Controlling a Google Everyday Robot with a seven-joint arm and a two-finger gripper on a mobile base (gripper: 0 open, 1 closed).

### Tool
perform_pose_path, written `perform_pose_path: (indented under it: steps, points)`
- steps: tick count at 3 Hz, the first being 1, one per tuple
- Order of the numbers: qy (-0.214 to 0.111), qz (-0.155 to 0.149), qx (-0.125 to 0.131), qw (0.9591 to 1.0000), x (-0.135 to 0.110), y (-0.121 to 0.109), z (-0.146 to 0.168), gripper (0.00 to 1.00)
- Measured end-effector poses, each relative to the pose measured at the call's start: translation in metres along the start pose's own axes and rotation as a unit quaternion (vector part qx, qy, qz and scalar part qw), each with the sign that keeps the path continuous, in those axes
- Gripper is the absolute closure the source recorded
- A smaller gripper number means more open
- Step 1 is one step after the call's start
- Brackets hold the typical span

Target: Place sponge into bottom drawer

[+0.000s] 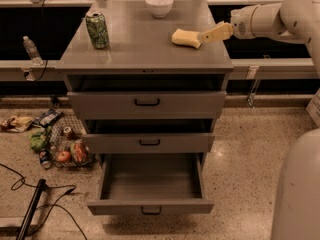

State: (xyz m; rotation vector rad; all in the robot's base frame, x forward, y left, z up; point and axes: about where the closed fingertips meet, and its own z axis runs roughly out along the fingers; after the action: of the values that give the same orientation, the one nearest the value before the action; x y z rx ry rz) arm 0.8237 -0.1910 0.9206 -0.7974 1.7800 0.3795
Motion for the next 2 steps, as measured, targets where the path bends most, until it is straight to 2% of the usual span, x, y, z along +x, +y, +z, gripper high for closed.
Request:
perform_pose_path:
  steps: [1, 2]
  points:
    - [0.005, -0.023, 0.004, 0.9997, 0.002, -0.011, 0.023, 0.0]
    - [-0.007, -0.007, 0.002, 0.9999, 0.011, -0.019, 0.061, 0.0]
